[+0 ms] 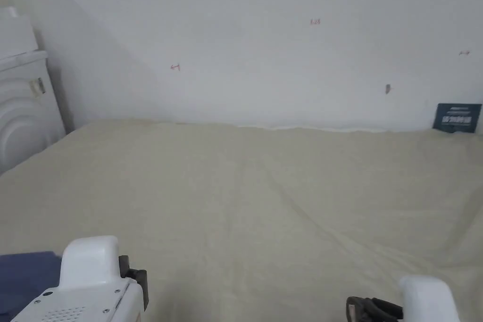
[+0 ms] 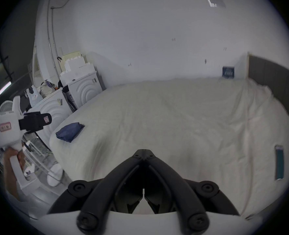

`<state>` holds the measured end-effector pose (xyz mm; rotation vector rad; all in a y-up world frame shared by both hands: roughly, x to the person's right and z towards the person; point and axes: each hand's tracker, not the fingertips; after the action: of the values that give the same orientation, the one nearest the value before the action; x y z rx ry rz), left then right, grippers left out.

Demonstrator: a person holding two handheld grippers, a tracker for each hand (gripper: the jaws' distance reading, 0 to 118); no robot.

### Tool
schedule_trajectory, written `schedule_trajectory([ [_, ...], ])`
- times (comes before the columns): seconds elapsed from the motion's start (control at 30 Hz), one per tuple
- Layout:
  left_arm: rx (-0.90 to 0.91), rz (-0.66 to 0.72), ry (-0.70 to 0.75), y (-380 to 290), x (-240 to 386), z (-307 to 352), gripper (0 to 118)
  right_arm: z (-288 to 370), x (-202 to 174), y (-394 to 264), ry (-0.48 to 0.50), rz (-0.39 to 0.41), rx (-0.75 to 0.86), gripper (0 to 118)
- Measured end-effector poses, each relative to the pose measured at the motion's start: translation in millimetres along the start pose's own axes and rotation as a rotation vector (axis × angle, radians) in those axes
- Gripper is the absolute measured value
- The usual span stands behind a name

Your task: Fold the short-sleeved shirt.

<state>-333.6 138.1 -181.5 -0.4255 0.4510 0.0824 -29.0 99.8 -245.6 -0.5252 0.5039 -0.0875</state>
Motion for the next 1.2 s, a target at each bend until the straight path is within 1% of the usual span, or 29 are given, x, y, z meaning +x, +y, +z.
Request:
schedule_trajectory([
  [0.03,0.031,0.008,0.025,3.6,11.4,10.8,0,9.7,-0.3,2.2,-0.030,0.034,0.036,0],
  [0.07,0.077,0.004,0.018,6.5,20.1,23.3,0,17.9,1.7,4.5,-0.063,0.060,0.078,0],
  [0.1,0.109,0.018,-0.014,9.9,26.2,35.7,0,25.2,3.0,8.2,-0.100,0.060,0.098,0],
  [0.13,0.137,0.041,-0.026,11.7,29.9,46.2,0,33.5,5.8,12.9,-0.116,0.049,0.130,0],
  [0.17,0.171,0.034,-0.054,14.5,36.0,57.1,0,41.6,10.2,17.8,-0.116,0.022,0.156,0],
  [0.2,0.173,0.018,-0.051,17.9,42.7,65.7,0,49.4,13.8,21.9,-0.128,0.002,0.184,0],
  [0.27,0.227,-0.069,-0.036,19.0,53.2,75.0,0,69.0,17.8,31.5,-0.168,0.005,0.266,0],
  [0.3,0.235,-0.082,-0.030,20.2,58.2,80.2,0,76.9,18.4,35.4,-0.191,0.012,0.292,0],
  [0.37,0.222,-0.058,-0.062,22.3,63.5,90.5,0,92.7,15.9,40.9,-0.224,0.055,0.328,0],
  [0.4,0.217,-0.018,-0.085,20.1,65.4,91.9,0,100.1,13.5,40.3,-0.246,0.069,0.344,0],
  [0.43,0.235,-0.008,-0.122,18.6,65.9,96.4,0,109.7,11.2,37.3,-0.268,0.073,0.369,0],
  [0.47,0.246,-0.034,-0.148,18.2,67.3,101.8,0,116.1,7.0,32.0,-0.280,0.061,0.383,0],
  [0.5,0.253,-0.046,-0.131,16.6,69.8,106.8,0,121.2,6.2,27.6,-0.268,0.054,0.381,1],
  [0.57,0.314,-0.116,-0.105,12.1,73.8,116.8,5,131.2,6.9,23.7,-0.239,0.036,0.376,3],
  [0.6,0.322,-0.118,-0.098,10.2,74.1,121.1,8,133.7,4.4,20.9,-0.242,0.037,0.380,3],
  [0.63,0.319,-0.113,-0.113,8.4,72.8,125.7,24,137.5,2.0,19.4,-0.250,0.042,0.388,8],
  [0.67,0.308,-0.099,-0.143,7.1,72.9,131.2,46,141.7,-0.4,18.5,-0.265,0.057,0.398,16],
  [0.7,0.285,-0.069,-0.189,6.5,71.3,133.5,74,145.4,-1.9,17.9,-0.269,0.067,0.405,32],
  [0.73,0.274,-0.054,-0.233,5.0,68.1,135.8,110,148.8,-3.7,17.6,-0.265,0.071,0.406,66],
  [0.77,0.255,-0.051,-0.266,4.9,66.5,139.0,118,152.6,-4.7,17.2,-0.261,0.073,0.405,88],
  [0.8,0.309,-0.038,-0.274,5.0,65.7,145.5,118,155.7,-5.6,16.5,-0.257,0.076,0.410,102],
  [0.83,0.315,-0.011,-0.280,5.2,63.2,150.5,118,161.4,-6.6,14.1,-0.259,0.079,0.430,107],
  [0.9,0.293,0.075,-0.332,12.2,54.6,159.2,118,170.0,-6.5,14.2,-0.264,0.077,0.459,107],
  [0.93,0.287,0.117,-0.363,11.9,48.2,161.4,118,174.7,-5.3,15.6,-0.257,0.074,0.456,109],
  [0.97,0.271,0.143,-0.359,16.0,44.7,165.6,118,178.6,-4.2,17.4,-0.255,0.064,0.458,113],
  [1.0,0.269,0.129,-0.343,19.9,43.5,169.5,118,181.9,-3.7,17.9,-0.260,0.052,0.456,115],
  [1.07,0.256,0.091,-0.231,22.7,47.3,181.9,118,190.8,-1.4,16.8,-0.267,0.040,0.477,116],
  [1.17,0.330,-0.031,-0.093,19.7,54.6,188.9,118,197.6,-0.3,17.3,-0.300,0.034,0.515,118],
  [1.2,0.345,-0.050,-0.064,15.4,61.1,193.6,118,198.5,0.2,18.4,-0.310,0.037,0.516,118],
])
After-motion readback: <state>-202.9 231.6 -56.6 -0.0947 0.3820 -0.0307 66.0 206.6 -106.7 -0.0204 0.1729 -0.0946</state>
